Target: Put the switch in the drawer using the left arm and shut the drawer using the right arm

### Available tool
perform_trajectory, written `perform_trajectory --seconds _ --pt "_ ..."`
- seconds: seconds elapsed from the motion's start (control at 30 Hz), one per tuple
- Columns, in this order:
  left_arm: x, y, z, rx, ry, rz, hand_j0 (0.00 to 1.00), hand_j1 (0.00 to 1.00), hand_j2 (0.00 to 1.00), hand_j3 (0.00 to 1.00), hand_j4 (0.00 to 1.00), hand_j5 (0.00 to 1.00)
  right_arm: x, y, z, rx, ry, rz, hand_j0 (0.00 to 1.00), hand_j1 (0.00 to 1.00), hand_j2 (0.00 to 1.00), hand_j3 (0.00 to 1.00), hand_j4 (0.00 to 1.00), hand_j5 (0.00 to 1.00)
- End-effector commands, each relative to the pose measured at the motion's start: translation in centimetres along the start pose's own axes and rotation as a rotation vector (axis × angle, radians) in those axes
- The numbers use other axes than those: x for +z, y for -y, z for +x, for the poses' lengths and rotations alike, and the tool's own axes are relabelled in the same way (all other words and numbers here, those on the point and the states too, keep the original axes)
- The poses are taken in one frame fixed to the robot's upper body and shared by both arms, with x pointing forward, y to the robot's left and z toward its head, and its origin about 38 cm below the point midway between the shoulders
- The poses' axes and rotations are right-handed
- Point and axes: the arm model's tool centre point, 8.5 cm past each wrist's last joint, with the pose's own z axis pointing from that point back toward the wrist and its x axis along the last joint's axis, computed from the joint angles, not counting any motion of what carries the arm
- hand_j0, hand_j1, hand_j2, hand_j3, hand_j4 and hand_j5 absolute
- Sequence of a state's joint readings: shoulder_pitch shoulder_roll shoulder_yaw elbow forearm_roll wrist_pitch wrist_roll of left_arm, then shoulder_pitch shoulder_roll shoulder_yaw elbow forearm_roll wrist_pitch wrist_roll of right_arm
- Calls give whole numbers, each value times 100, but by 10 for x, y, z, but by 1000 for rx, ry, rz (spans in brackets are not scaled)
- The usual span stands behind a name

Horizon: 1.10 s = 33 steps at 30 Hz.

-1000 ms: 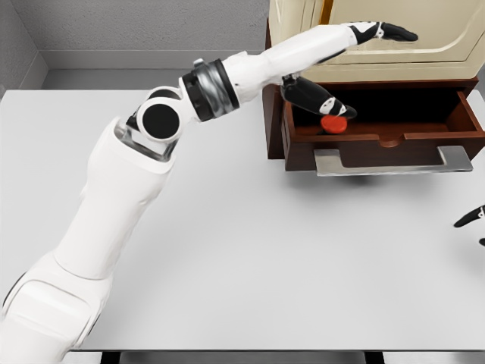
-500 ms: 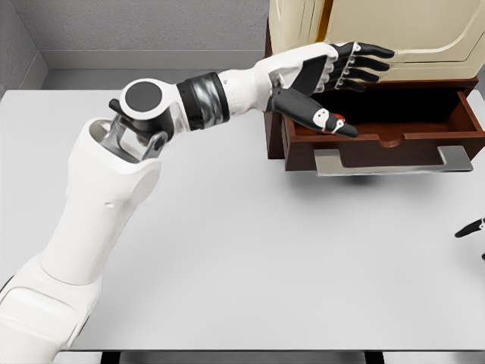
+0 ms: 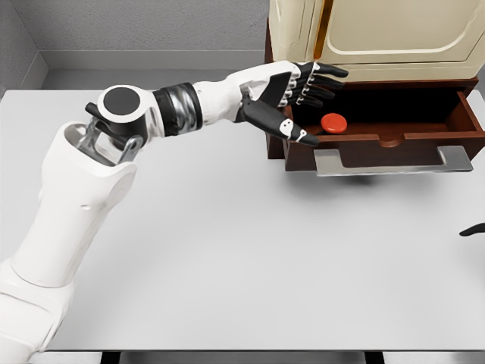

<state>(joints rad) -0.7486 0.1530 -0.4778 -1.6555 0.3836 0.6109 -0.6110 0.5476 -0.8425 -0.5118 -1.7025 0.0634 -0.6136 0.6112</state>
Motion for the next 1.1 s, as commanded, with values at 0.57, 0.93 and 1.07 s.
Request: perform_trajectory --seconds 0.57,0.93,1.07 --pt "11 1 -24 17 -55 -1 94 94 94 94 94 94 -8 -15 3 -25 17 35 75 75 75 75 75 75" --pt "-10 19 -16 30 -21 -49 94 94 94 94 94 94 -8 -17 3 -29 17 38 76 76 76 76 76 76" --pt "-16 23 -19 27 -35 -62 94 94 94 94 94 94 -10 -20 3 -33 21 45 76 76 76 76 76 76"
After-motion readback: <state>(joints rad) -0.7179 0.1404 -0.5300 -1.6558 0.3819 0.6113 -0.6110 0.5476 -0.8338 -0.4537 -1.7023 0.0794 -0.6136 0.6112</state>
